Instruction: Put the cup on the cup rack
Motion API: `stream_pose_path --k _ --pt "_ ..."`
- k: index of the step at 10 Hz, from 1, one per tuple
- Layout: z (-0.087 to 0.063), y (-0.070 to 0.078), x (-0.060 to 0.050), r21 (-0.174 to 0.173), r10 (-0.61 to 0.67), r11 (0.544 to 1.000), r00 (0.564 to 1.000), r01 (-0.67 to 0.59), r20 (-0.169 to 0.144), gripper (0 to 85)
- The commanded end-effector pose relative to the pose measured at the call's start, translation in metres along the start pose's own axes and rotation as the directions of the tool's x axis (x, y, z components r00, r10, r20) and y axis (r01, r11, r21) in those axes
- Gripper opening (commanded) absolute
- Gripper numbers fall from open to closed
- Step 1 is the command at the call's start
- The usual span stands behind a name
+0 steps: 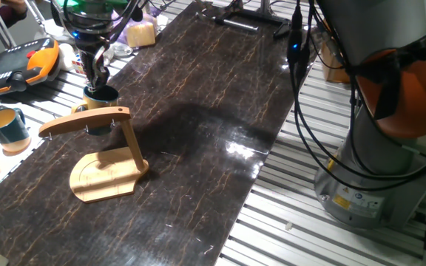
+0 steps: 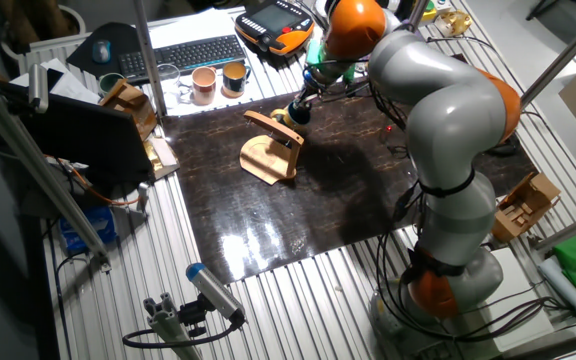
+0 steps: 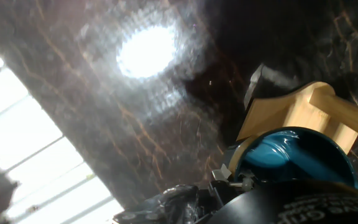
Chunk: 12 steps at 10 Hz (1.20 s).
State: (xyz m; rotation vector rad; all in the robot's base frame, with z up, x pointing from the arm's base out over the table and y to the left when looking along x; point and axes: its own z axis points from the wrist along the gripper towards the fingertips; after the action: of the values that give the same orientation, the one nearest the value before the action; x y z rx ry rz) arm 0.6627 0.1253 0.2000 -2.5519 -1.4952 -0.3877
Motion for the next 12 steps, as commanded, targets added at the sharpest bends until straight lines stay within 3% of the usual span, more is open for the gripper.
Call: stream_pose_path --k 1,5,12 --pt "-0.002 0.002 0.001 0.006 0.000 1.000 1.000 0.000 -0.011 1.0" --pt "-0.006 0.004 0.007 0.015 -0.043 0.999 0.997 0.044 -0.056 1.0" --pt "-0.012 -0.004 0.015 0.019 -0.113 0.993 0.991 0.115 -0.077 1.0"
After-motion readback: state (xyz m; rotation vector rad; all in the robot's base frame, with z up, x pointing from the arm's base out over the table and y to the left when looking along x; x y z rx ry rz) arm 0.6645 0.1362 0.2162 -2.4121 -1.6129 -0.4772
